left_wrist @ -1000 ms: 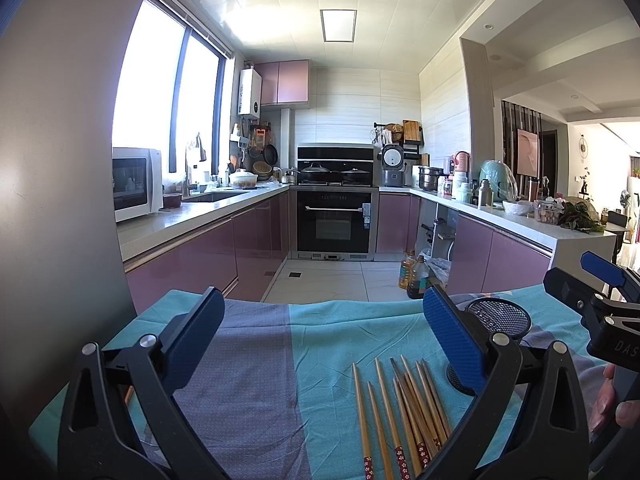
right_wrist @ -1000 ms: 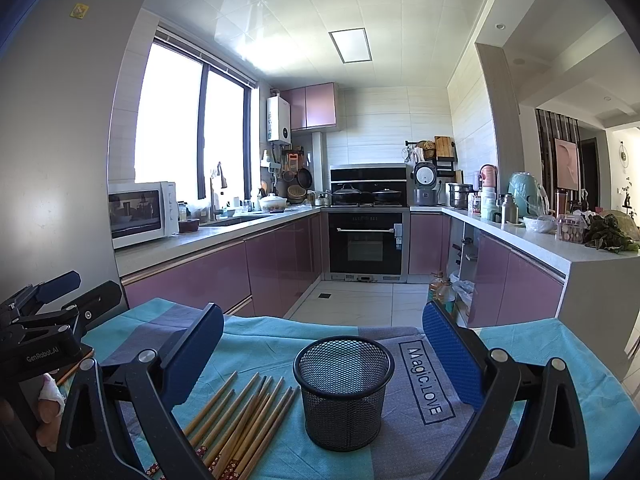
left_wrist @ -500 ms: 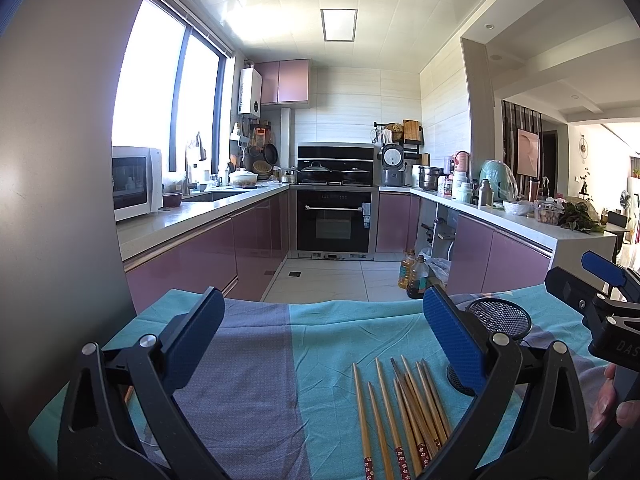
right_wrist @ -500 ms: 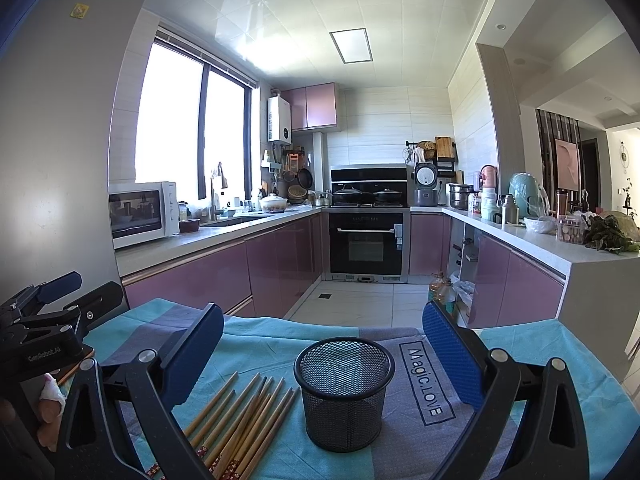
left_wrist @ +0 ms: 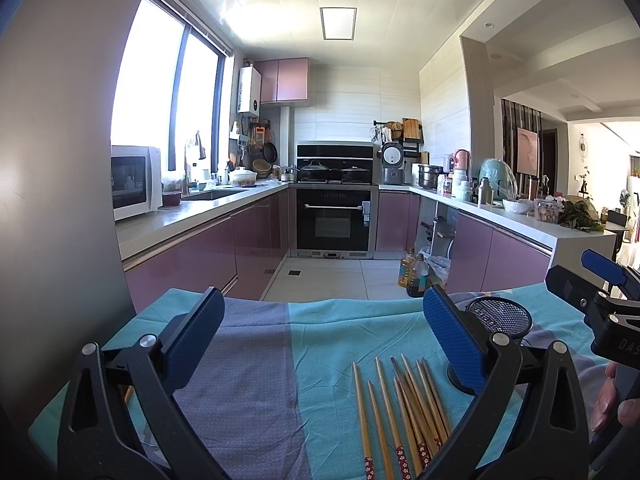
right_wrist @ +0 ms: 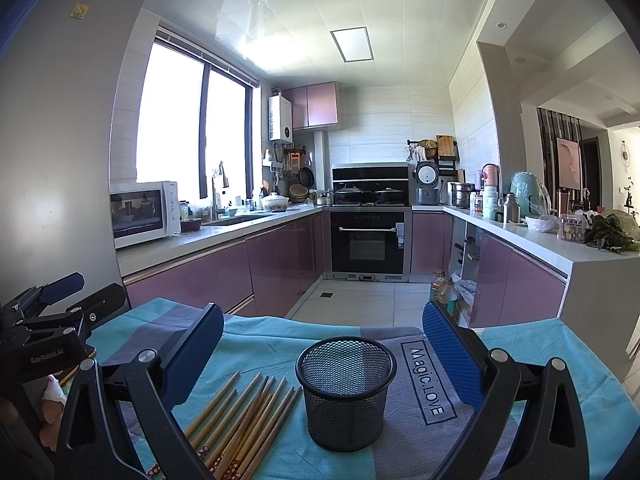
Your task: Organize utensils
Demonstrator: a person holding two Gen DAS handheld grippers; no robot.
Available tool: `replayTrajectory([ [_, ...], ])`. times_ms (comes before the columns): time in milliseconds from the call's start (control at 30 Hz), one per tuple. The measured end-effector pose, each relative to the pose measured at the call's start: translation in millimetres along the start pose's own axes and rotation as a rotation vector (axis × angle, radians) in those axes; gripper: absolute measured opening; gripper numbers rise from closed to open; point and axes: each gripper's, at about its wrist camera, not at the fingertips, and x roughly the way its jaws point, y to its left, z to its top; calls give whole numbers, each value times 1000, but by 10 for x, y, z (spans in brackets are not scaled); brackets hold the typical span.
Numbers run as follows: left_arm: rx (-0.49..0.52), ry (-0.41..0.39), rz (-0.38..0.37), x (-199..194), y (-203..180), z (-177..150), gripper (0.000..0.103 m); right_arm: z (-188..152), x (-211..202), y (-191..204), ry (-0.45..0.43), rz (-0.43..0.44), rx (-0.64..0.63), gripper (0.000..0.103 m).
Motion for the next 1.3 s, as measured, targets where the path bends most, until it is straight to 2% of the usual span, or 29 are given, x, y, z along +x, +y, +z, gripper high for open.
replayTrajectory([
  [167,2,17,-8,33,4,-12,98,-1,-6,-22,29,46,12,96],
  [267,15,52,-19,93,22,-38,98,-31,3,22,88,133,9,96],
  [367,37,134,-60,228,44,-108,98,-114,47,104,186,229,-2,96],
  [467,81,247,-76,407,39,-229,98,-263,126,235,295,284,-33,94],
  [533,109,318,-91,514,30,-343,95,-394,212,311,370,303,-47,85],
  [600,132,378,-103,606,17,-456,89,-520,311,354,439,301,-52,79],
  [733,146,470,-142,803,24,-674,79,-753,560,318,567,287,2,61],
  [900,140,562,-187,1012,11,-880,67,-919,814,208,649,212,50,44],
  [1000,143,593,-205,1144,-33,-970,63,-976,949,178,695,210,81,40],
  [1133,155,620,-239,1234,-117,-1012,59,-998,994,227,712,200,58,37],
  [1300,161,679,-253,1322,-177,-1077,43,-973,1038,240,739,183,28,32],
])
